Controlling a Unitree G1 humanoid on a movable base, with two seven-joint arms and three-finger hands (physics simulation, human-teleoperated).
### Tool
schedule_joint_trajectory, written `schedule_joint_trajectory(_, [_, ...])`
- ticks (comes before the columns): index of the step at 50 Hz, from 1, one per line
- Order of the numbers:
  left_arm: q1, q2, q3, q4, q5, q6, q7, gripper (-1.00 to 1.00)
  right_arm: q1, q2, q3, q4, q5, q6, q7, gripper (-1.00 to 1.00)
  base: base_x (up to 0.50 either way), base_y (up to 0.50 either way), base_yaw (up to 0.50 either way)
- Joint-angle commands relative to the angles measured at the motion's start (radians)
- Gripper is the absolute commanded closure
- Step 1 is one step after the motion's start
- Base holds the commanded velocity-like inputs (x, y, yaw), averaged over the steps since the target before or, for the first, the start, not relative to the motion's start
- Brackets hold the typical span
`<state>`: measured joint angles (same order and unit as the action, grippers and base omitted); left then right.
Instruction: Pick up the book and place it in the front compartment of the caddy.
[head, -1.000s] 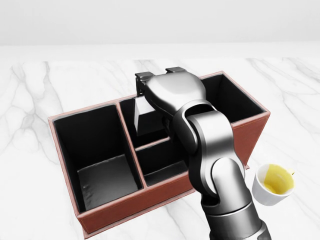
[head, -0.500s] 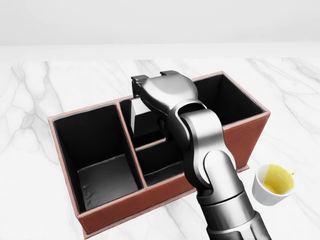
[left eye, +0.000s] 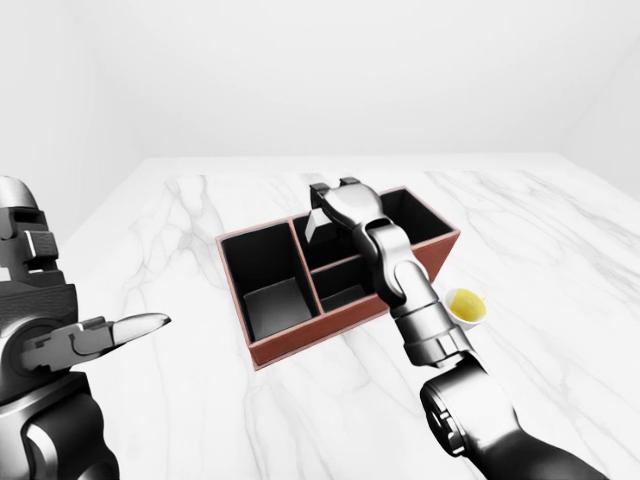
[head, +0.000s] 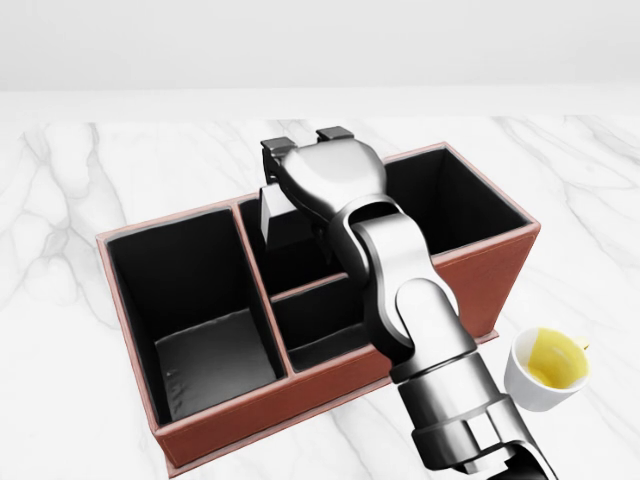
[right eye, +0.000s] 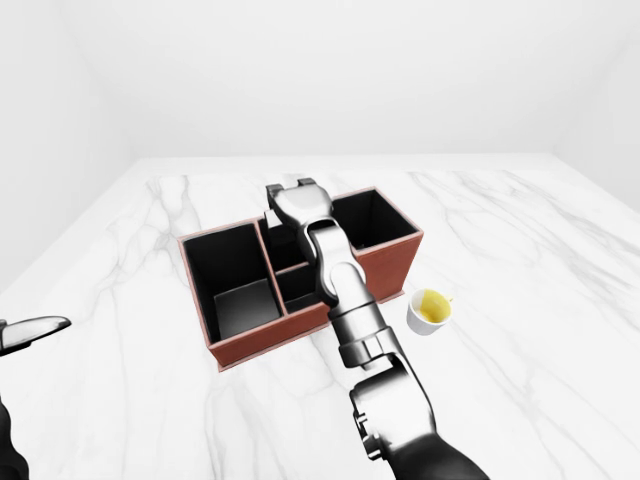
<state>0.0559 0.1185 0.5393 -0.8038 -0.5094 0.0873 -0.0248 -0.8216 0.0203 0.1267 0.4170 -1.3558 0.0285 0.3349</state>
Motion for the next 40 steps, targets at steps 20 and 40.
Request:
schedule_joint_trajectory(20, [0.001, 0.006, 0.02, -0.015, -0.02, 0.0, 0.006, -1.0, -0.065, 0.002, 0.006, 0.295, 0.041, -0.031, -0.245, 1.0, 0.0, 0.0, 0.0])
schedule_joint_trajectory(40, [-0.002, 0.008, 0.019, -0.009, -0.021, 0.0, 0.006, -1.0, -0.106, 0.0, 0.007, 0.331, 0.042, -0.013, -0.283, -1.0, 0.0, 0.0, 0.0])
